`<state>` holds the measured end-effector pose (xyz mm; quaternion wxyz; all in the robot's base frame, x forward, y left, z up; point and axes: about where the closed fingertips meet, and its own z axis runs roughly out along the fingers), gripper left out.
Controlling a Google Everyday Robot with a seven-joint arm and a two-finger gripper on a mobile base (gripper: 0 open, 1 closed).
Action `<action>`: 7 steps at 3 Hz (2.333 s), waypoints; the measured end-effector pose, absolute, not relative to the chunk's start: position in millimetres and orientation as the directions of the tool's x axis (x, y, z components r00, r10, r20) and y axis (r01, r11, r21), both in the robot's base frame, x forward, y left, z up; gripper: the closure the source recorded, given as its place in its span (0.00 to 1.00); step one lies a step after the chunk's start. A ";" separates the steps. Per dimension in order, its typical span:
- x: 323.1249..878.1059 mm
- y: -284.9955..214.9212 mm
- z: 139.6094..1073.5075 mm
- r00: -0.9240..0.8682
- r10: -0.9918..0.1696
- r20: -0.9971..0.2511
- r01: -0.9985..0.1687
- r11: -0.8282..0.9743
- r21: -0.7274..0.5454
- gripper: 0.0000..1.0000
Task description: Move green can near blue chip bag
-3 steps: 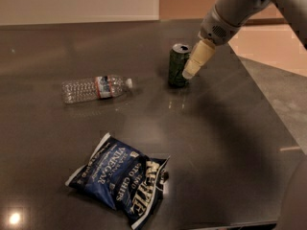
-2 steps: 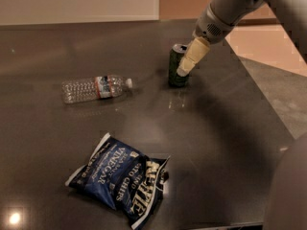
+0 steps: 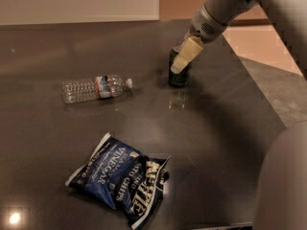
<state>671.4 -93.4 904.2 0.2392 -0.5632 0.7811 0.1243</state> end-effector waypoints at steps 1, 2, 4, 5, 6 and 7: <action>670.9 -93.2 904.6 -0.243 -0.823 -0.514 -0.942 0.326 -0.076 0.39; 662.9 -92.9 908.8 -0.224 -0.832 -0.508 -0.950 0.302 -0.075 0.63; 602.7 -74.1 927.4 -0.125 -0.839 -0.530 -0.987 0.157 -0.016 1.00; 561.2 -58.9 930.7 -0.064 -0.842 -0.536 -0.998 0.065 0.017 1.00; 525.2 -45.7 924.8 0.004 -0.856 -0.517 -1.000 -0.019 0.025 1.00; 494.0 -34.5 913.6 0.069 -0.872 -0.485 -0.996 -0.091 0.022 1.00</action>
Offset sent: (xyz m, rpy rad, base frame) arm -0.0217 -0.0042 0.0160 -0.0155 0.0017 0.0616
